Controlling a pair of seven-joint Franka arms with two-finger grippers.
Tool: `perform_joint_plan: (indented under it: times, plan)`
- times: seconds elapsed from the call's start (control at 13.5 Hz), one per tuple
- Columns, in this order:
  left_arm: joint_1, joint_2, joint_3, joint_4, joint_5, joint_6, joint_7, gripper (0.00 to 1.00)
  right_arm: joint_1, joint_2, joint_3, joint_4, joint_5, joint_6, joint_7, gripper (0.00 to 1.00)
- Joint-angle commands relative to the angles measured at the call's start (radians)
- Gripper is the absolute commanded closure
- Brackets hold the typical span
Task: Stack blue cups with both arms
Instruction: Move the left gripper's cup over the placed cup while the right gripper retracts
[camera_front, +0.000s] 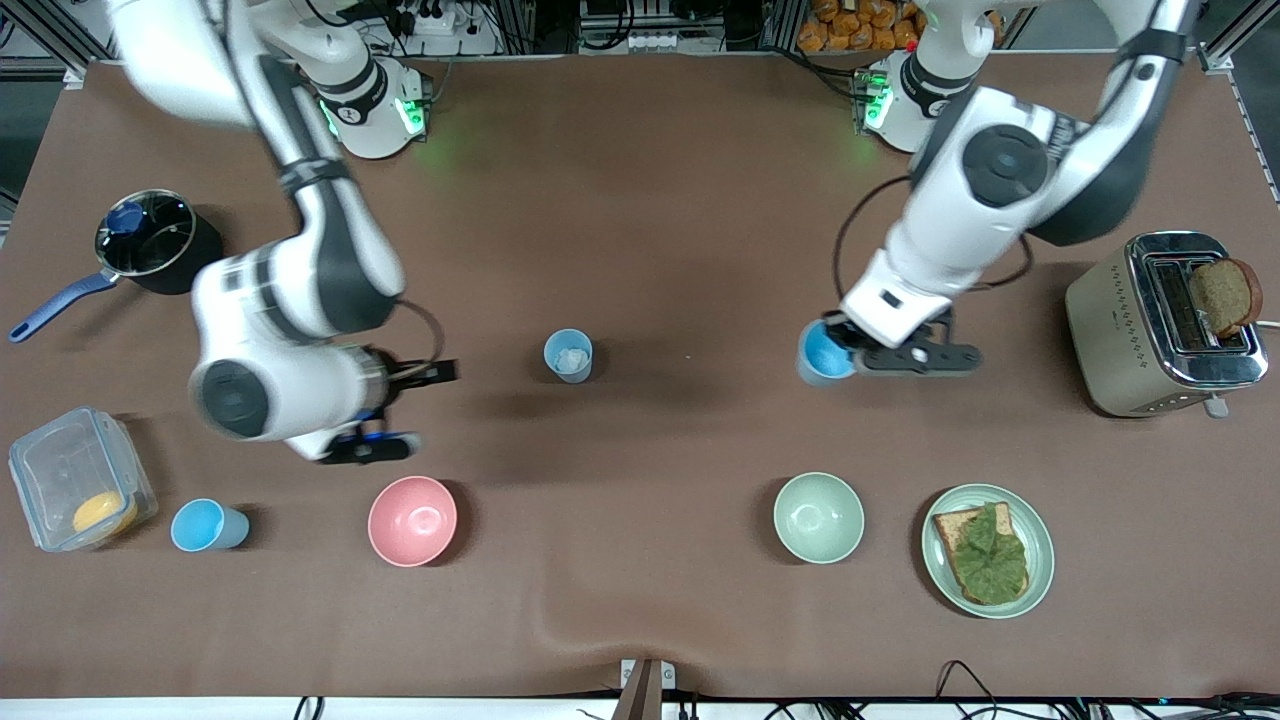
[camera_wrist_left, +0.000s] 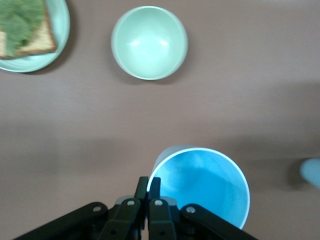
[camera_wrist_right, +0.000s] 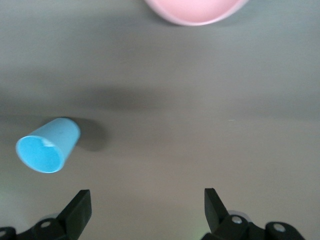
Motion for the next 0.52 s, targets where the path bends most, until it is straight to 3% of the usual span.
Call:
perform_joint_plan:
  times: [0.0,0.15,0.3,0.45]
  plan:
    - [-0.106,0.071,-0.004,0.102,0.016,-0.028,-0.148,1.00,-0.070,-0.059,0.017,-0.016,-0.078,-0.018,-0.014,0.00]
    - [-0.198,0.133,-0.003,0.159,0.027,-0.028,-0.294,1.00,-0.110,-0.094,0.017,-0.016,-0.157,-0.031,-0.016,0.00]
    - [-0.278,0.206,0.007,0.216,0.036,-0.027,-0.412,1.00,-0.124,-0.137,0.017,-0.011,-0.183,-0.076,-0.014,0.00]
    - [-0.347,0.257,0.017,0.259,0.119,-0.027,-0.497,1.00,-0.114,-0.186,0.017,-0.020,-0.183,-0.084,-0.013,0.00]
